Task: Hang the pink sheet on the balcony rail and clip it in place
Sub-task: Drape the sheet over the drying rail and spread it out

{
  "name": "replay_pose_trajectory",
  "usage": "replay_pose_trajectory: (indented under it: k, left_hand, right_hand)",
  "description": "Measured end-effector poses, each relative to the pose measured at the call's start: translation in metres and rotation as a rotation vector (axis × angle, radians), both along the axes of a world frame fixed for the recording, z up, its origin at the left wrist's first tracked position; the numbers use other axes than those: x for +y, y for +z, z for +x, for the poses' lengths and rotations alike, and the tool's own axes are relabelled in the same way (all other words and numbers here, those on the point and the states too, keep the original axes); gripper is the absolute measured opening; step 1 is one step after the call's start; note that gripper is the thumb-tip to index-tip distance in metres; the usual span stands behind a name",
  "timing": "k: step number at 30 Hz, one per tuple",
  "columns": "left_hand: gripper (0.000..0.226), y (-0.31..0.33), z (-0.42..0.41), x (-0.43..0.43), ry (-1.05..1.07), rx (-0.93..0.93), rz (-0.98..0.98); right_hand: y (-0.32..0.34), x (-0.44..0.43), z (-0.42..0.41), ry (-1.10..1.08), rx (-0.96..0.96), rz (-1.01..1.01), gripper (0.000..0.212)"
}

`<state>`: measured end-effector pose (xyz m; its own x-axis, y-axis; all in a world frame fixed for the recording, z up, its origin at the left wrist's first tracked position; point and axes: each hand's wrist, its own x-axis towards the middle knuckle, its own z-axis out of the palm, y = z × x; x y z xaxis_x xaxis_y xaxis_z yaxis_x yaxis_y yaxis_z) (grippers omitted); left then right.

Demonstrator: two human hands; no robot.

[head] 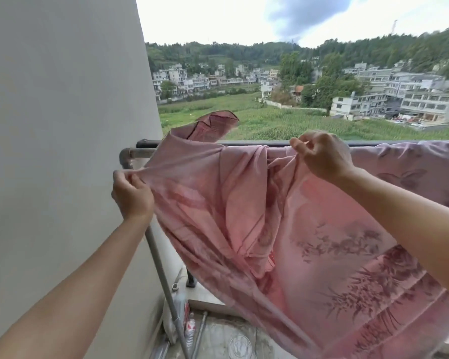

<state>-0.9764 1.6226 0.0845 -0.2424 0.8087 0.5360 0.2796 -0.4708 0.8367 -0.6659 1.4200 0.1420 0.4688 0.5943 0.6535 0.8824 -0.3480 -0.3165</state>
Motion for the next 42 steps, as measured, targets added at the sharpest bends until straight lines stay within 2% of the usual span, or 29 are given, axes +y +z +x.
replay_pose_trajectory:
  k: [2,4,5,6,7,8,11,13,14,16,17,18,20,23,26,28,29,31,34,36,38,40,42]
  left_hand:
    - [0.015,-0.042,-0.022,0.008,-0.057,0.334,-0.155]
    - [0.023,-0.078,-0.037,0.013,-0.134,0.796,-0.395]
    - [0.028,-0.091,-0.045,0.013,-0.172,1.014,-0.503]
    - [0.032,-0.098,-0.051,0.013,-0.183,1.156,-0.575]
    - [0.030,-0.097,-0.053,0.012,-0.179,1.174,-0.574]
    - [0.025,-0.091,-0.051,0.010,-0.165,1.070,-0.503]
    - [0.017,-0.047,-0.016,0.004,-0.127,0.675,-0.107]
    - [0.022,-0.010,0.021,-0.006,-0.217,0.604,0.076]
    - [0.031,0.004,0.041,-0.011,-0.289,0.621,0.074]
    - [0.051,0.020,0.078,-0.016,-0.438,0.666,-0.080]
    - [0.053,0.021,0.092,-0.016,-0.527,0.650,-0.177]
    - [0.046,0.020,0.101,-0.019,-0.600,0.613,-0.241]
    - [0.033,0.012,0.107,-0.020,-0.610,0.558,-0.211]
    - [0.036,0.015,0.103,-0.021,-0.500,0.480,-0.051]
    - [0.031,0.055,0.097,-0.023,-0.504,0.260,0.020]
    - [0.021,0.090,0.096,-0.014,-0.518,0.022,-0.074]
    - [0.022,0.104,0.094,-0.008,-0.518,-0.039,-0.138]
    - [0.024,0.116,0.090,-0.003,-0.541,0.045,-0.209]
    - [0.021,0.095,0.101,-0.018,-0.551,0.439,-0.078]
    - [0.044,0.070,0.119,-0.030,-0.547,0.728,0.029]
    - [0.061,0.049,0.138,-0.040,-0.480,0.949,0.136]
    - [0.063,0.037,0.153,-0.044,-0.420,0.976,0.241]
    - [0.050,0.033,0.161,-0.042,-0.389,0.858,0.323]
  right_hand:
    - [0.005,0.019,-0.003,0.020,0.026,-0.048,0.061]
    - [0.008,0.036,-0.007,0.027,0.065,-0.182,0.074]
    - [0.007,0.044,-0.008,0.016,0.055,-0.244,0.073]
    - [0.004,0.048,-0.009,0.001,0.031,-0.288,0.069]
    - [0.001,0.051,-0.009,-0.002,-0.002,-0.301,0.066]
    - [-0.002,0.052,-0.009,-0.002,-0.026,-0.290,0.065]
    - [-0.003,0.049,-0.009,0.008,-0.075,-0.253,0.054]
    - [-0.002,0.047,-0.010,0.033,-0.069,-0.251,0.050]
    - [-0.002,0.046,-0.010,0.042,-0.062,-0.251,0.049]
    - [-0.002,0.044,-0.009,0.058,-0.061,-0.261,0.046]
    - [-0.001,0.043,-0.007,0.068,-0.062,-0.267,0.045]
    - [-0.001,0.042,-0.006,0.080,-0.055,-0.270,0.043]
    - [0.001,0.039,-0.001,0.108,-0.015,-0.246,0.034]
    - [0.000,0.039,0.007,0.127,0.070,-0.149,0.023]
    - [0.002,0.046,0.016,0.086,0.140,-0.103,0.023]
    - [0.015,0.052,0.027,0.019,0.199,-0.046,0.034]
    - [0.026,0.053,0.033,-0.021,0.240,0.005,0.039]
    - [0.052,0.052,0.044,-0.102,0.302,0.135,0.045]
    - [0.078,0.053,0.056,-0.153,0.410,0.331,0.048]
    - [0.076,0.052,0.059,-0.120,0.478,0.290,0.041]
    - [0.060,0.045,0.060,-0.064,0.528,0.070,0.024]
    - [0.041,0.034,0.057,-0.078,0.496,-0.143,0.017]
    - [0.029,0.022,0.054,-0.099,0.387,-0.115,0.029]
